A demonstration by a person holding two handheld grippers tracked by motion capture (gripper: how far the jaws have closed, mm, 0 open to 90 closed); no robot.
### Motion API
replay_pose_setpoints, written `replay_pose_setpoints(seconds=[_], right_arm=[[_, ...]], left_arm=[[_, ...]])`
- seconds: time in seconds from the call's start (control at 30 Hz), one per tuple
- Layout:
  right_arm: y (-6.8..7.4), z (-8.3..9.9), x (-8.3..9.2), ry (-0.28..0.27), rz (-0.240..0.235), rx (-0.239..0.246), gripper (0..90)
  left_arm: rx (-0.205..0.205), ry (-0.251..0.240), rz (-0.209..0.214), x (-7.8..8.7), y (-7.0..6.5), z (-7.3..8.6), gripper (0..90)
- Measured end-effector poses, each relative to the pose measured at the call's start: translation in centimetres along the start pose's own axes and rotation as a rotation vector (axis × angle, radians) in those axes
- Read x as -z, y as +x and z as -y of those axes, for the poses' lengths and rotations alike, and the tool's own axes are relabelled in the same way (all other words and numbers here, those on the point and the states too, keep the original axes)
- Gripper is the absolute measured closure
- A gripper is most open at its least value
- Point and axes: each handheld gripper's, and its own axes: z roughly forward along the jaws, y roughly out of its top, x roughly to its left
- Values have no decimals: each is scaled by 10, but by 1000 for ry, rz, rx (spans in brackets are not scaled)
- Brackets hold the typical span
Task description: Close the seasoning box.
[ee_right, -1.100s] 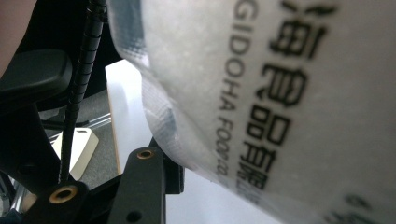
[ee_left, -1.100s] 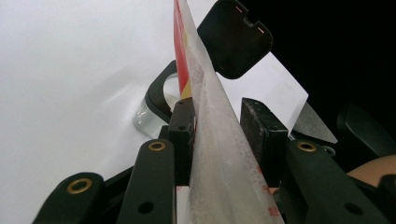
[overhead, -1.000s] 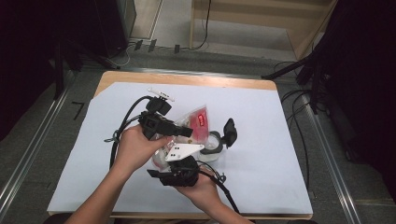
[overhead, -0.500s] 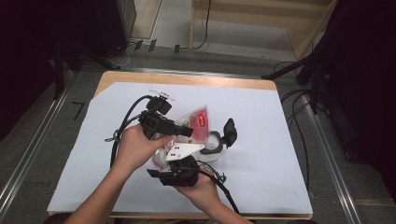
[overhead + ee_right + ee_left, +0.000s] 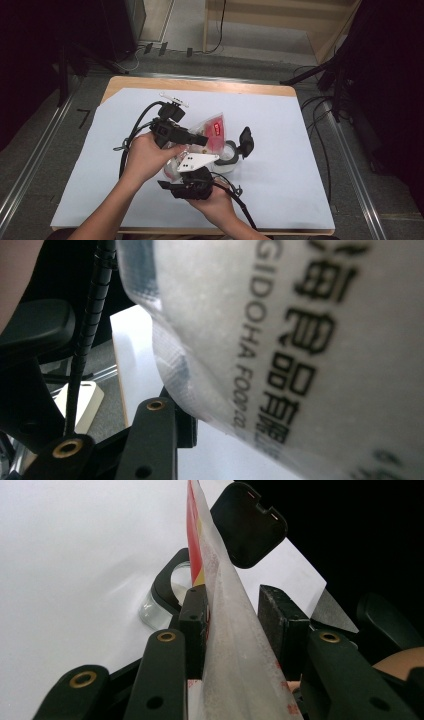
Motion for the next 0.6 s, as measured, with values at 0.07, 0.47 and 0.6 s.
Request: replay_pose_setpoints(seconds=[0.07, 0.47, 0.6], right_arm=[[0, 0, 0, 0, 1, 0, 627], [1, 0, 1, -2, 2, -5, 626], [1, 0, 1, -3, 2, -6, 626]], left_arm=[[0, -3, 1, 0, 0, 0, 664], [-4, 9, -4, -1, -2, -1, 665], [-7, 8, -4, -1, -2, -2, 666]])
